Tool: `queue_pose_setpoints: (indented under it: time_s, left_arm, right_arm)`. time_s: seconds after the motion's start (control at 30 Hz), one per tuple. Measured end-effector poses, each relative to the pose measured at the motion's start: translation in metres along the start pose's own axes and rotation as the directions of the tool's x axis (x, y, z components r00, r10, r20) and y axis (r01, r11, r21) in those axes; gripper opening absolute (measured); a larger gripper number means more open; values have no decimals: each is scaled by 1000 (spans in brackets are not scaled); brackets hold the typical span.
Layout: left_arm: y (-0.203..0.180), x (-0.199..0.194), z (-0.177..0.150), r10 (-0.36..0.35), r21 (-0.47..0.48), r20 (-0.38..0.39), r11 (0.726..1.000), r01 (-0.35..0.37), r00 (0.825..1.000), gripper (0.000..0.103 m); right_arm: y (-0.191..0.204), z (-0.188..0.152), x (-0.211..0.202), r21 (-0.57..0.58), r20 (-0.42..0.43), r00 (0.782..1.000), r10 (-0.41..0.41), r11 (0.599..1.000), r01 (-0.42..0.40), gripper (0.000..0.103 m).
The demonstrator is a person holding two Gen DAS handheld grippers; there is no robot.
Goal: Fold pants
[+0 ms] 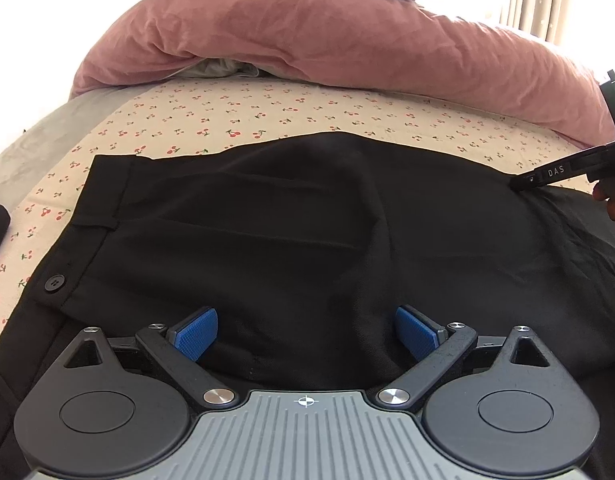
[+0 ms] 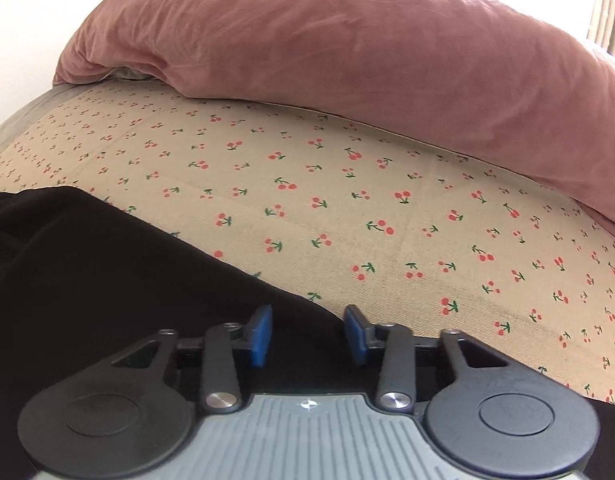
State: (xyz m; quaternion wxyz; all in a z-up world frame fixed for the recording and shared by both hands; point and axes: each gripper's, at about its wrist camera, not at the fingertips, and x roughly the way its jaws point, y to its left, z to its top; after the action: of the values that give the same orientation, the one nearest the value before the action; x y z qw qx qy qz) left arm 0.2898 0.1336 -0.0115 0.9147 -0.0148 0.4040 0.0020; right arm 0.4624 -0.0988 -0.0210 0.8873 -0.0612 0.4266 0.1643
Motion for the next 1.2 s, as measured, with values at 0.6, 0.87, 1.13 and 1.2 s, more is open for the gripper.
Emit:
queue_pose_setpoints:
  time_s: [0.6, 0.87, 1.13, 1.2]
  left_arm:
    - [0, -32, 6, -284, -84, 172, 950, 301, 943, 94]
    - [-17, -15, 8, -401, -120, 225, 893, 434, 888, 80]
    - [-34, 21, 7, -288, -212, 186, 922, 325, 939, 31]
    - [-31, 25, 4, -271, -231, 185, 922, 310, 945, 27]
  right_arm:
    - [68, -48, -142, -139, 245, 969, -10, 989, 45, 1]
    - [116, -122, -156, -259, 186, 980, 69, 966, -19, 1]
    - [118, -133, -138, -224, 107, 990, 95, 972, -69, 6]
    - [105, -126, -146, -166, 98, 989, 109, 982, -91, 33]
